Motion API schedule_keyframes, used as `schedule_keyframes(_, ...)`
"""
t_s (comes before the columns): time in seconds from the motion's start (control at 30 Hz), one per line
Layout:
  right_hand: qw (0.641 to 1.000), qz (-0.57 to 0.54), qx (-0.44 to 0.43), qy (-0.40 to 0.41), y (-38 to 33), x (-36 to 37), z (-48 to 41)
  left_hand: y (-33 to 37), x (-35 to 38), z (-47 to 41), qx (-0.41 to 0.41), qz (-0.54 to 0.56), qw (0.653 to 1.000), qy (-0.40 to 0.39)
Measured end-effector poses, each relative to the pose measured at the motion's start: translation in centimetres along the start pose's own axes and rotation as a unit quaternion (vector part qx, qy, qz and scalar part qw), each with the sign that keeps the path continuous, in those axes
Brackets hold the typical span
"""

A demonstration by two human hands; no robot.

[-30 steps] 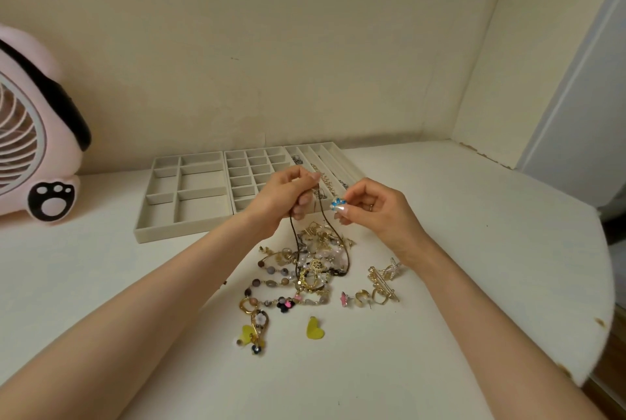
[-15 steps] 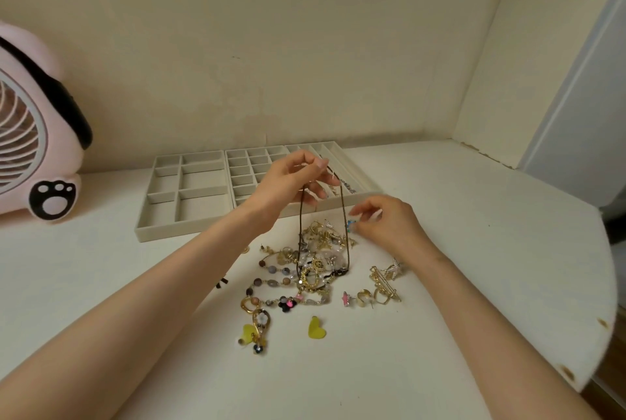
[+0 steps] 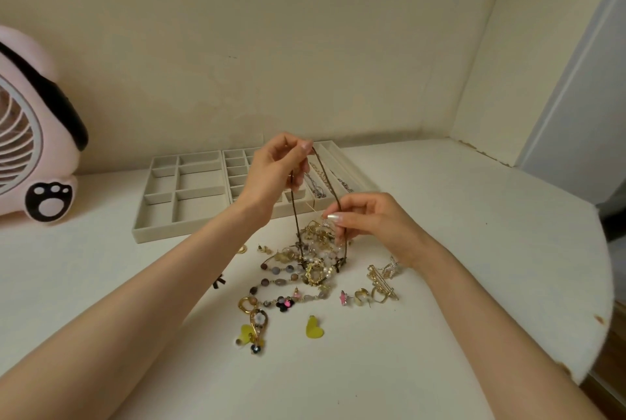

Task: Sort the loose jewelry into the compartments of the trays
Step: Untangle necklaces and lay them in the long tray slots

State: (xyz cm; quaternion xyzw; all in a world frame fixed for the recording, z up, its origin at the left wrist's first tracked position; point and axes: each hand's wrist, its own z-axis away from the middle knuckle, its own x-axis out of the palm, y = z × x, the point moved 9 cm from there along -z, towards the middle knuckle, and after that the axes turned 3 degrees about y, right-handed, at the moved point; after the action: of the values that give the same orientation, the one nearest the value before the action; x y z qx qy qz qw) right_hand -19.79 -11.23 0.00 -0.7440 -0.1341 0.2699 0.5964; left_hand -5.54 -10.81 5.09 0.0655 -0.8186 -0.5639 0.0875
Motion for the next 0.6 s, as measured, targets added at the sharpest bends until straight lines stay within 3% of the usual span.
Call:
schedule_keyframes(0.37,1.000,-0.004,0.008,-0.011,0.0,-0.6,0.2,0.6,-2.3,-0.6,0.019,-0.036,0.996,0.079)
schedule_keyframes(0.6,0.994,-0.067,-0.038,0.083,-1.0,-2.7,0.1,0.3,-3.1,-1.0,0.021,-0.054,0.994,0.093)
